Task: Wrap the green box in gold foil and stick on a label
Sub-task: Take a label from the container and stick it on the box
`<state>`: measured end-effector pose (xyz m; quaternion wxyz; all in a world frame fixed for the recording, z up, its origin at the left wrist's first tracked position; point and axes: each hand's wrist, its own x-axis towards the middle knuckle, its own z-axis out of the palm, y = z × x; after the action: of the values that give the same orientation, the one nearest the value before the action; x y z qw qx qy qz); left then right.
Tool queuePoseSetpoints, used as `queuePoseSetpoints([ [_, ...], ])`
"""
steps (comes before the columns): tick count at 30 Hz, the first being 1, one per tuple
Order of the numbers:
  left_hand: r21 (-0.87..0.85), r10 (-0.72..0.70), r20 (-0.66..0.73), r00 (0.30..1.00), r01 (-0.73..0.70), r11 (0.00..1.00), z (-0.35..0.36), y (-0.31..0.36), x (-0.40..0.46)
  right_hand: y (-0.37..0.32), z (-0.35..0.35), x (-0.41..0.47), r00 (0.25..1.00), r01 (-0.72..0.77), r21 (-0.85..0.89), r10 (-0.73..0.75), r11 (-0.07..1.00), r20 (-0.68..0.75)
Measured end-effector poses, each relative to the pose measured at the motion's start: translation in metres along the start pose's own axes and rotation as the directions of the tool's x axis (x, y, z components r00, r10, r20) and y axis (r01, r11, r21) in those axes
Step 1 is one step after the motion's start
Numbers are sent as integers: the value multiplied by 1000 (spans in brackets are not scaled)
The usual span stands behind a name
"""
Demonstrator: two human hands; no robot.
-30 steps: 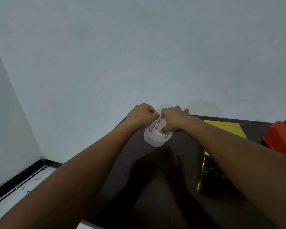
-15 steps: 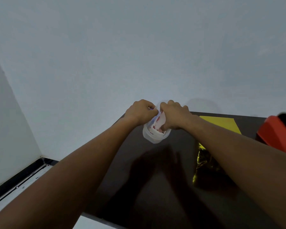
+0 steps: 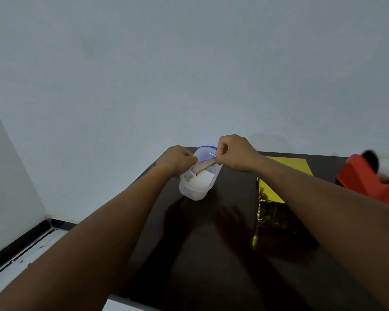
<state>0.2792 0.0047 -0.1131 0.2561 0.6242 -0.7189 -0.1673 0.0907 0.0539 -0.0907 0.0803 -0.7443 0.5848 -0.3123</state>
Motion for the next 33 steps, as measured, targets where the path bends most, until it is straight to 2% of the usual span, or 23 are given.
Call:
queuePoseSetpoints([
  [7, -42, -121, 52, 991, 123, 992, -2, -13, 4, -2, -9, -3, 990, -70, 162, 88, 984, -106],
  [9, -31, -115, -23, 993, 114, 993, -2, -11, 1, 0, -12, -3, 977, -98, 170, 127, 981, -172],
  [11, -111, -80, -176, 981, 61, 992, -2, -7, 2, 4, -16, -3, 955, -144, 197, 188, 970, -227],
  [13, -116, 26, -309, 951, -65, 991, -2, 7, -3, 7, -22, -4, 932, -190, 254, 256, 948, -255],
  [16, -142, 199, -381, 903, -270, 952, 1, 41, -16, 10, -36, -12, 912, -214, 293, 299, 932, -282],
  [18, -218, 295, -362, 884, -388, 895, 6, 64, -26, 11, -46, -18, 895, -223, 321, 324, 920, -307],
  [20, -375, 322, -318, 892, -430, 821, 12, 85, -33, 14, -56, -24, 883, -216, 437, 365, 873, -294],
  [22, -537, 304, -257, 917, -397, 745, 18, 103, -39, 14, -69, -35, 901, -184, 620, 383, 762, -203],
  [24, -640, 274, -196, 941, -335, 691, 22, 119, -44, 17, -81, -46, 934, -169, 706, 341, 688, -109],
  [29, -813, 241, -60, 969, -188, 552, 24, 146, -56, 33, -98, -68, 953, -142, 667, 284, 731, -108],
  [33, -855, 258, -29, 966, -158, 493, 25, 160, -68, 41, -104, -80, 970, -71, 630, 201, 773, -136],
])
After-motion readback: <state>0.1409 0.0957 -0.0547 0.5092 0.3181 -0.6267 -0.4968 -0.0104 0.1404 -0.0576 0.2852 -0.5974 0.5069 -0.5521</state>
